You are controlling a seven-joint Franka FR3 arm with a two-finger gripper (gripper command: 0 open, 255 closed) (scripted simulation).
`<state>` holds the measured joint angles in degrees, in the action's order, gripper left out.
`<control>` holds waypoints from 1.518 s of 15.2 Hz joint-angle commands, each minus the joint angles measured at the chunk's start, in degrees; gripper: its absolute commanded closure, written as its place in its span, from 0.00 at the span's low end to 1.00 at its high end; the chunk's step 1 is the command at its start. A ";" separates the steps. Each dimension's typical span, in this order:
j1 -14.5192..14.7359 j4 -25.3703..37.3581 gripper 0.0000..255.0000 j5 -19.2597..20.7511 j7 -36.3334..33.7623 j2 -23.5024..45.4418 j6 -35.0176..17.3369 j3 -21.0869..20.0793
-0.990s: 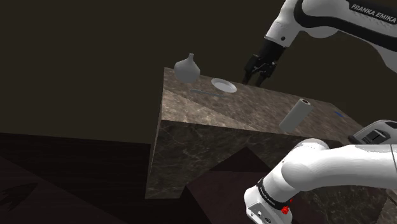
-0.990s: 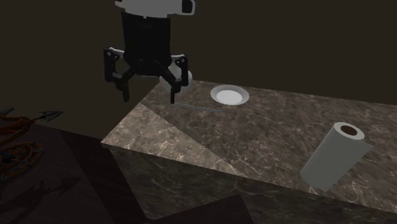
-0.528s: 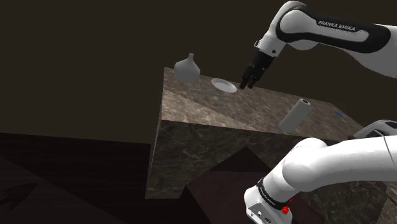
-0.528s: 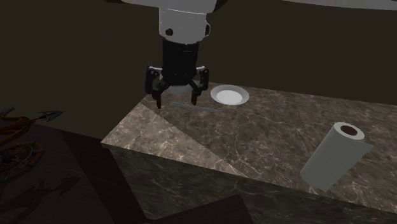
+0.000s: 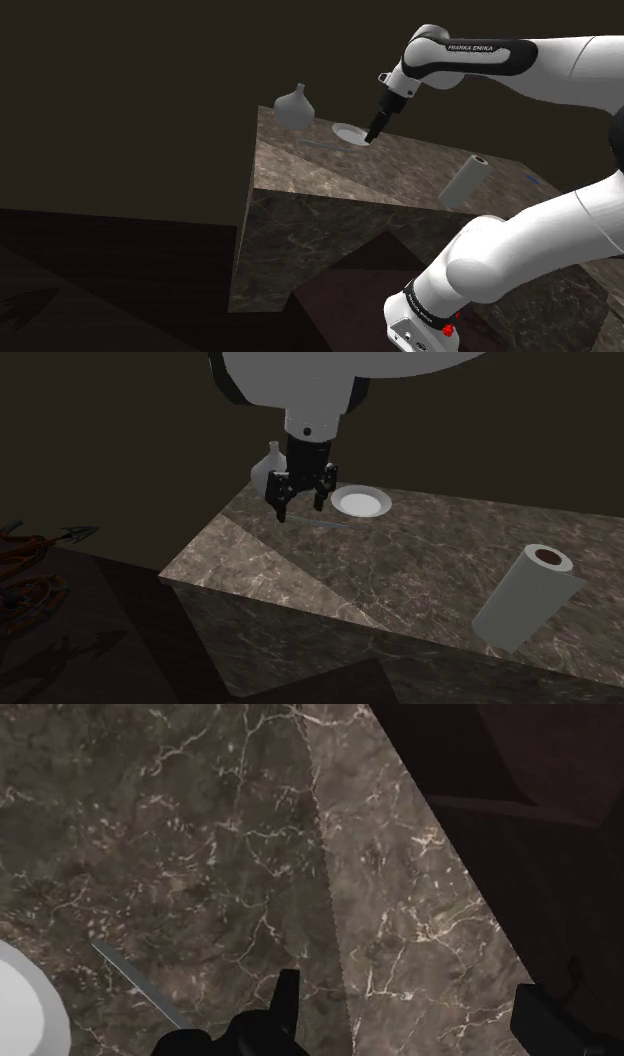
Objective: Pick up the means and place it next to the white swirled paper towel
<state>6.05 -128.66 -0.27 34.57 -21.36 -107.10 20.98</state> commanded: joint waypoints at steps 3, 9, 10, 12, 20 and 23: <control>1.73 3.38 0.00 -2.12 11.64 8.25 -4.81 3.72; 2.79 12.42 0.00 -9.06 28.87 22.70 -8.88 6.55; 2.62 14.23 0.00 -10.40 31.63 25.16 -9.22 6.58; 2.00 18.10 0.00 -13.02 36.87 30.03 -9.63 6.26; -1.61 32.02 0.00 -19.43 50.58 44.98 -9.77 2.66; -1.59 31.02 0.00 -20.02 50.95 45.89 -11.61 2.32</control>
<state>4.42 -97.38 -20.06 85.37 24.15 -118.06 23.46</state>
